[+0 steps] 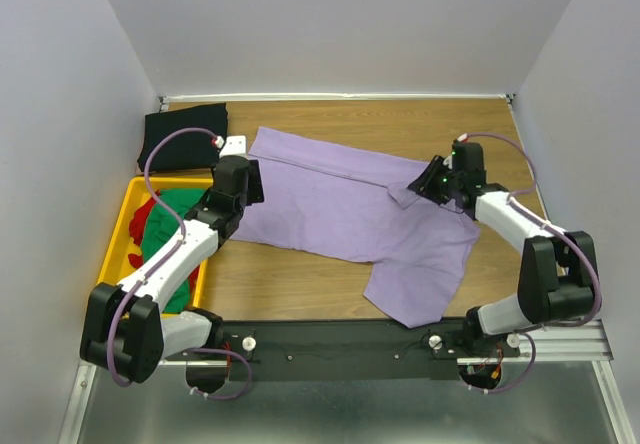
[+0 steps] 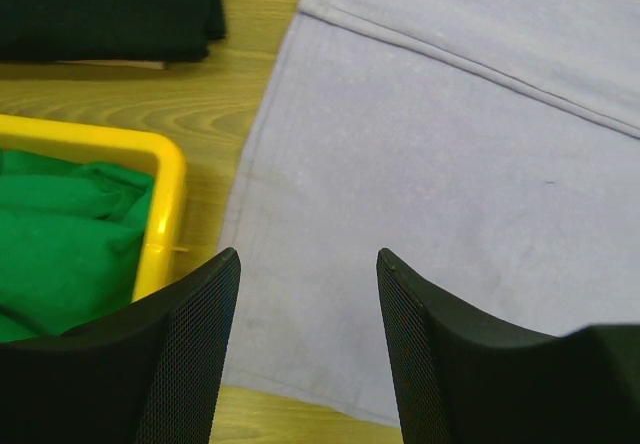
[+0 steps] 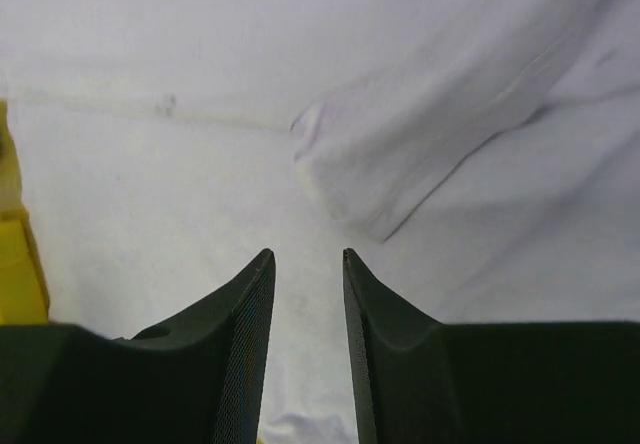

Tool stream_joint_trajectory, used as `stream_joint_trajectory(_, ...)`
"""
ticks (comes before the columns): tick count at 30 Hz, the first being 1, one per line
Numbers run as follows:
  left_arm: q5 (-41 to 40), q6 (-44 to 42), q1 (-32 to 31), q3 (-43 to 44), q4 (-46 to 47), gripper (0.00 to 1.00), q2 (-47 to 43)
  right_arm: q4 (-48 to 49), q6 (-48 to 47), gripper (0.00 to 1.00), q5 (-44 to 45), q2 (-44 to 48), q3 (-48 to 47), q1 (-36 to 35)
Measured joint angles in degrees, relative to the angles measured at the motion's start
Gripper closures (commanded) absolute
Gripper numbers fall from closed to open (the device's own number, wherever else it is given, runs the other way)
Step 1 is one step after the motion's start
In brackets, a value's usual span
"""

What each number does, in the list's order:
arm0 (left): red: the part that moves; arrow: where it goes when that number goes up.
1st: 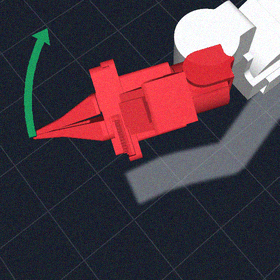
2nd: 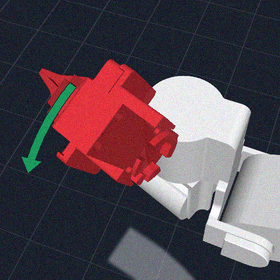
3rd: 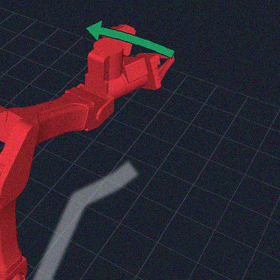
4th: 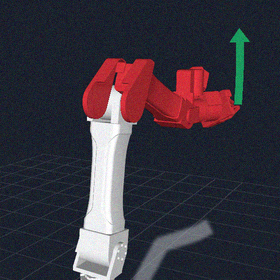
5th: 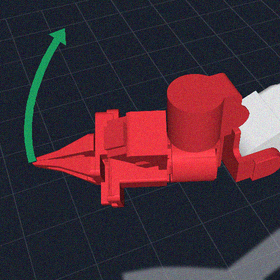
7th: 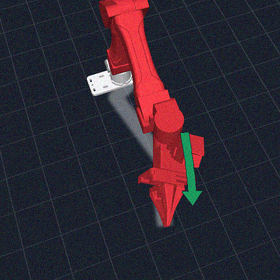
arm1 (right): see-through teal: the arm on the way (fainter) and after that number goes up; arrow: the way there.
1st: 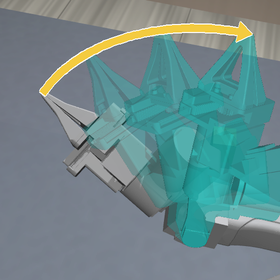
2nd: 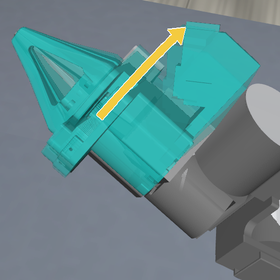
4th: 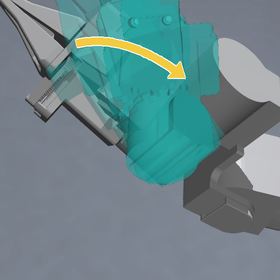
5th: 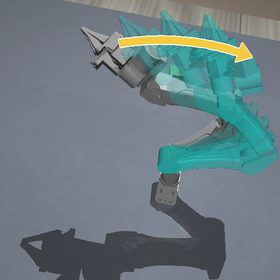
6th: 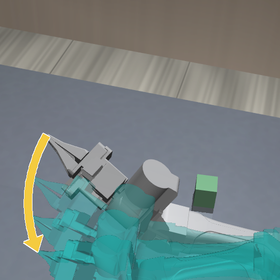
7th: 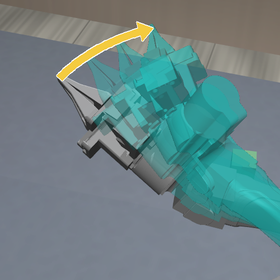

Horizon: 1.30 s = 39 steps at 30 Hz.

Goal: Fold and stack the t-shirts
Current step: Fold the tshirt

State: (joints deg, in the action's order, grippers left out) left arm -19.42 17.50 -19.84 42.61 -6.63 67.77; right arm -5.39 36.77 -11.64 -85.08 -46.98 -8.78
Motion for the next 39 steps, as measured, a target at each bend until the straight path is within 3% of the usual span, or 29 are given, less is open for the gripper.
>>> stream_joint_trajectory(7,7.89,5.62,-6.47,5.07,0.35,0.35,5.03,-3.3,-4.22,0.57,2.49,0.44,-6.51,13.57)
stream_joint_trajectory(16,16.15,11.96,-18.32,13.99,2.78,0.35,18.67,2.34,-3.89,0.54,-3.63,-11.1,-10.6,22.49)
stream_joint_trajectory(23,16.72,13.0,-19.12,13.66,2.8,0.35,19.56,10.71,-4.26,0.35,-11.47,-17.31,-10.6,23.87)
stream_joint_trajectory(39,13.77,13.18,-19.3,8.61,1.75,0.35,12.59,20.96,-5.55,0.38,-22.23,-26.38,-12.09,23.78)
